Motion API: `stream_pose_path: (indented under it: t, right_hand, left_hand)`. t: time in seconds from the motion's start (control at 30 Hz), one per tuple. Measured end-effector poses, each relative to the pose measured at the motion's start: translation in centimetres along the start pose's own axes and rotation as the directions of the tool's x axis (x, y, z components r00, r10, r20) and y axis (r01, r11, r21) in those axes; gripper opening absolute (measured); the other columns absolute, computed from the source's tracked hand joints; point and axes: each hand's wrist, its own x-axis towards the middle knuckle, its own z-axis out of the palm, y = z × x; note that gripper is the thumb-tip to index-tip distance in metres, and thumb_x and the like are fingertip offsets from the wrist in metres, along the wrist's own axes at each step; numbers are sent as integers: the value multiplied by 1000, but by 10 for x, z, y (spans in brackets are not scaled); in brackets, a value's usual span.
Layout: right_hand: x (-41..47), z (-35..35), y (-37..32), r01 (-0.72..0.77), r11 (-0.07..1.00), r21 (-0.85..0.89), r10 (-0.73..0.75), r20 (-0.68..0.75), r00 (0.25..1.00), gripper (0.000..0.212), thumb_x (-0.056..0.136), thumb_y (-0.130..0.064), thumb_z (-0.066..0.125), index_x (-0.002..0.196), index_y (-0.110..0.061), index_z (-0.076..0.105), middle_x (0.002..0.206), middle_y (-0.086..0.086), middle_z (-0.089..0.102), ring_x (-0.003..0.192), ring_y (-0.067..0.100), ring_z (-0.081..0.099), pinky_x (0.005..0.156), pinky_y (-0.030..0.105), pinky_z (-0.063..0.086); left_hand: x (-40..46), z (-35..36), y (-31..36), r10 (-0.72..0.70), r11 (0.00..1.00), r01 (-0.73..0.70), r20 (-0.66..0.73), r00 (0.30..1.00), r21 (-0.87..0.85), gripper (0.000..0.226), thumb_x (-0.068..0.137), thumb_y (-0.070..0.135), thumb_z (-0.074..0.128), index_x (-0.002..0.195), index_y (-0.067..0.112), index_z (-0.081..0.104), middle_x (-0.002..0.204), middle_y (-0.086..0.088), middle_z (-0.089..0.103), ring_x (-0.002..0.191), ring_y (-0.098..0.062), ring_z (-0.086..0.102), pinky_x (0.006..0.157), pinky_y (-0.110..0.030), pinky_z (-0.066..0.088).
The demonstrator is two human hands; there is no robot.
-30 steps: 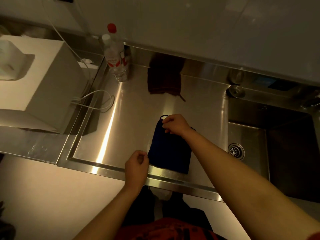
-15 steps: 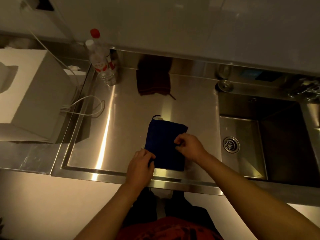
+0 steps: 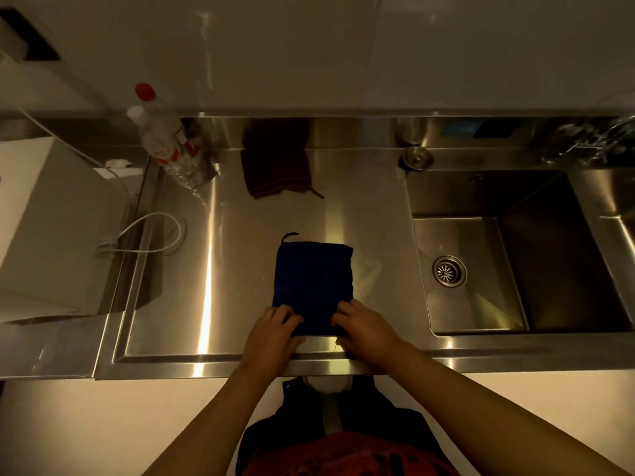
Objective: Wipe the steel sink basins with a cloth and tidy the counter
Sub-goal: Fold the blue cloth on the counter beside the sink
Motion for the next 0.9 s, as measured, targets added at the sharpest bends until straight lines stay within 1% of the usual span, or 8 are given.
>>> stream_pose_path:
  t: [0.2, 0.33, 0.53, 0.6, 0.67, 0.73, 0.8, 0.9]
  right_hand:
    - [-1, 2, -6, 21, 990, -140, -25, -32, 999, 24, 71, -23, 78, 92, -16, 68, 91, 0, 62, 81, 19, 61, 51, 28, 44]
    - [1, -5, -11, -43, 999, -9, 42, -47, 998, 16, 81, -30, 56, 92, -18, 54, 88, -1, 55, 75, 15, 47, 61, 29, 31]
    - [-12, -14, -10, 17, 998, 53, -13, -76, 997, 15, 86, -28, 51, 93, -15, 55, 92, 0, 52, 79, 15, 45, 72, 33, 39]
    - [-17, -14, -6, 0, 996, 86, 7, -77, 997, 14, 87, -27, 52, 94, -16, 54, 94, -1, 50, 80, 15, 45, 71, 33, 39]
    - [-24, -12, -2, -33, 988, 149, 39, -36, 999, 10, 87, -26, 52, 94, -20, 51, 90, -3, 50, 76, 15, 47, 67, 31, 41]
    - [-30, -12, 4, -57, 978, 201, 56, 10, 998, 9, 89, -28, 53, 96, -24, 49, 87, -4, 55, 73, 15, 53, 63, 30, 42]
    - [-32, -17, 10, -84, 962, 261, 82, 17, 996, 12, 89, -33, 53, 100, -30, 51, 87, -7, 61, 73, 11, 57, 64, 30, 47]
    - [-22, -33, 16, -132, 928, 350, 151, -30, 988, 17, 91, -39, 52, 107, -36, 55, 90, -11, 65, 77, 7, 60, 68, 29, 52]
  left_hand:
    - [8, 0, 15, -28, 996, 28, -8, 1000, 89, 48, 87, 49, 75, 126, 23, 65, 119, 1, 61, 106, -23, 57, 81, -37, 50]
    - [8, 1, 19, -33, 991, 38, -37, 999, 128, 43, 79, 38, 84, 117, 23, 69, 112, -1, 64, 99, -24, 61, 79, -38, 51]
    - [-5, 7, 15, 1, 994, 10, -102, 995, 110, 50, 59, 8, 92, 104, 20, 74, 101, -2, 70, 87, -25, 68, 73, -38, 56]
    - [-10, 6, 17, 20, 998, -15, -73, 997, 67, 50, 60, 4, 91, 104, 19, 75, 98, -2, 70, 84, -23, 68, 70, -36, 55]
    - [-15, 5, 19, 27, 999, -27, -22, 999, -30, 43, 75, 4, 83, 114, 17, 72, 104, -2, 69, 90, -21, 66, 74, -30, 52]
    - [-22, 4, 18, -14, 986, 19, 32, 999, -167, 39, 92, 9, 67, 130, 20, 64, 115, 2, 65, 99, -14, 61, 79, -15, 43]
    - [-25, 0, 14, -66, 953, 65, 6, 998, -297, 36, 96, 13, 62, 131, 24, 61, 115, 7, 63, 99, -7, 60, 77, -4, 38]
    - [-15, -17, 9, -85, 934, 53, -76, 994, -352, 31, 95, 12, 64, 124, 24, 64, 113, 11, 63, 98, -4, 59, 80, -2, 38]
